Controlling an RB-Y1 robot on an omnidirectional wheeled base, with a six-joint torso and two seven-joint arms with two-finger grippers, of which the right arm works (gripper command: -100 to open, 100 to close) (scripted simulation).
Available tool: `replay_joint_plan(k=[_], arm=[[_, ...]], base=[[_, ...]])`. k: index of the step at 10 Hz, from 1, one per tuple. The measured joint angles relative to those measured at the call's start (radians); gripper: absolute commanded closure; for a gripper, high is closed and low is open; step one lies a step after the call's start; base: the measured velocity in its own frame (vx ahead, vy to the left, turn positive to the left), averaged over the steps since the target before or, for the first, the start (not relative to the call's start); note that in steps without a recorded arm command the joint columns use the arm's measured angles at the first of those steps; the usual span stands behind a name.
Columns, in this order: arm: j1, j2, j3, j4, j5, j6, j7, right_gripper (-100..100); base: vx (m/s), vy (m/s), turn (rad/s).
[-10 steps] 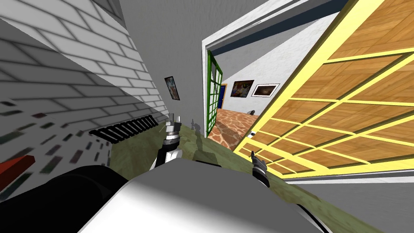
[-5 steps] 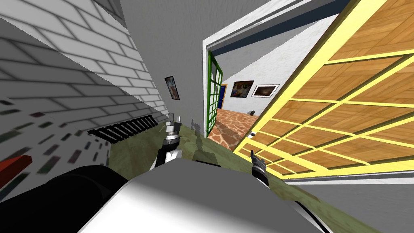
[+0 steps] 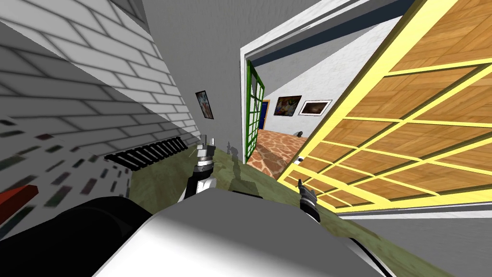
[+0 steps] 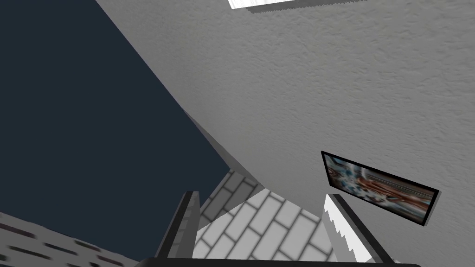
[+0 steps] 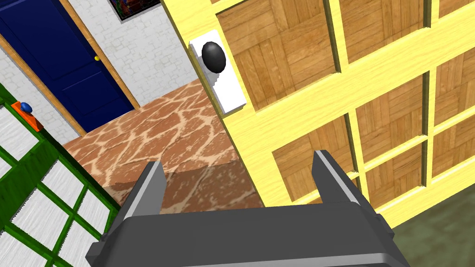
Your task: Push the door open
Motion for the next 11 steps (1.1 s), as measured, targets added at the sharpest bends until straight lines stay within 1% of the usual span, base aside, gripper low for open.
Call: replay_joint_plan(k=[1,2,3,4,6,7,9,10,11], arm=[[-0.042,0.005,0.01,0.091,0.009,0.035,-0.035,-100],[-0.059,0.007,0.013,0.139,0.012,0.054,-0.055,-100],[-0.05,0.003,0.013,0.128,0.032,0.056,-0.042,-100],[-0.054,0.0,0.016,0.139,0.053,0.064,-0.03,-100],[-0.043,-0.006,0.016,0.126,0.086,0.072,-0.004,-100],[-0.044,-0.008,0.018,0.134,0.104,0.08,0.005,-100],[-0.038,-0.015,0.02,0.13,0.139,0.09,0.028,-100],[-0.043,-0.016,0.022,0.146,0.159,0.101,0.036,-100],[-0.043,-0.019,0.023,0.151,0.177,0.109,0.045,-100]], base=[[0.0,0.0,0.0],[0.085,-0.086,-0.005],[0.137,-0.11,0.015],[0.129,-0.132,0.006],[0.107,-0.124,0.006],[0.092,-0.092,0.003],[0.092,-0.102,0.003],[0.088,-0.091,0.006],[0.092,-0.088,0.002]])
